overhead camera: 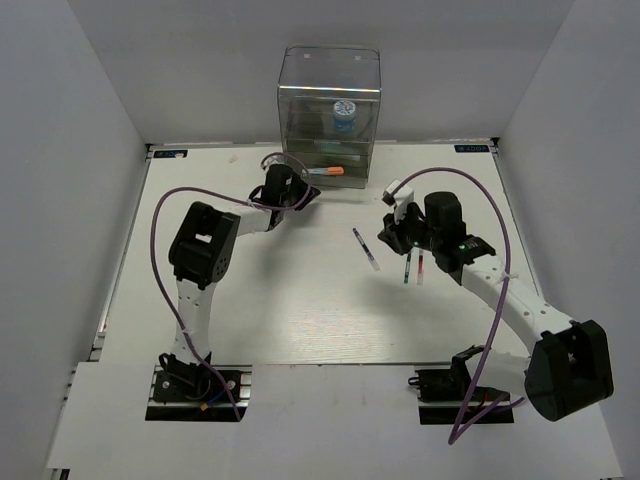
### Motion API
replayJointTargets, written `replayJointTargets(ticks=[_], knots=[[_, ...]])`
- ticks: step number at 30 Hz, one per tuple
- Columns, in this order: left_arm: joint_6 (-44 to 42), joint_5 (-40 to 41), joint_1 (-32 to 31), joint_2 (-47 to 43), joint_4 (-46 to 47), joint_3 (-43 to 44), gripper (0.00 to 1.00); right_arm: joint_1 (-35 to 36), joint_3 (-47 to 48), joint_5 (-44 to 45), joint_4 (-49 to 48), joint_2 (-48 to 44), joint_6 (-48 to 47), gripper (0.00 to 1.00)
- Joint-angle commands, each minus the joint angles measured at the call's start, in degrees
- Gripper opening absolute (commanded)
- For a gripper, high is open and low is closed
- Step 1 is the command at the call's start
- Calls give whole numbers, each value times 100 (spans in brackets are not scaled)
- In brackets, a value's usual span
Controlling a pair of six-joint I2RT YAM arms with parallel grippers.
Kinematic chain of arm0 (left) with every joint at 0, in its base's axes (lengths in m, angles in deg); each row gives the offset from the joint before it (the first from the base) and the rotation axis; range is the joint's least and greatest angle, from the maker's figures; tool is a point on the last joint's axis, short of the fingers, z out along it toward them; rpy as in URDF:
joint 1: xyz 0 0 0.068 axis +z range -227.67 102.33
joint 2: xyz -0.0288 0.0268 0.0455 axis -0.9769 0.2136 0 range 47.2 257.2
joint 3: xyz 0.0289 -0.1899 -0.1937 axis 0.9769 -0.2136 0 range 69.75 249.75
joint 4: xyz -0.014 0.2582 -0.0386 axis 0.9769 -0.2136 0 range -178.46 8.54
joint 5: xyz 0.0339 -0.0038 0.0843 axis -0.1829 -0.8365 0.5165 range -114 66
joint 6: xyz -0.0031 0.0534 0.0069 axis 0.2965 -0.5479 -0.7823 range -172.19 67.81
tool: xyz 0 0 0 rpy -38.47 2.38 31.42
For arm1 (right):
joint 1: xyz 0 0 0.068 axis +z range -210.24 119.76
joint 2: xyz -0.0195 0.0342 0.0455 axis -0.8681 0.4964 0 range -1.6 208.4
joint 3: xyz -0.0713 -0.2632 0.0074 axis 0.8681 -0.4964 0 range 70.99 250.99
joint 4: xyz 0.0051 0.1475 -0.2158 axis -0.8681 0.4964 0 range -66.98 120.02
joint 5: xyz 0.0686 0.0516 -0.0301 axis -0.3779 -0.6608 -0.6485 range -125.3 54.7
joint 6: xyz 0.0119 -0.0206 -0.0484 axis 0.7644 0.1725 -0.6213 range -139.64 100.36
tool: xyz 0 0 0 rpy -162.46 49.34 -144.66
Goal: Sort the stationery into containers
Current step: Close the drawer in the storage box.
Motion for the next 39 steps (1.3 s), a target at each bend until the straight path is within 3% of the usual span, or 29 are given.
replayJointTargets(ticks=[1,18,33,39], knots=[[199,152,35,108,390,568,4,-155,-244,-130,-487,-116,55,21],[953,38,87,1329,952,1896,6,-630,-508,-323,-506,-187,-77,21],[1736,-181,87,1655,2710,1826,6,-736,-570,-376,-681,-213,-130,21],[1921,-130,87,1761,2790,1896,6,-762,-570,-393,-681,-240,-130,21]])
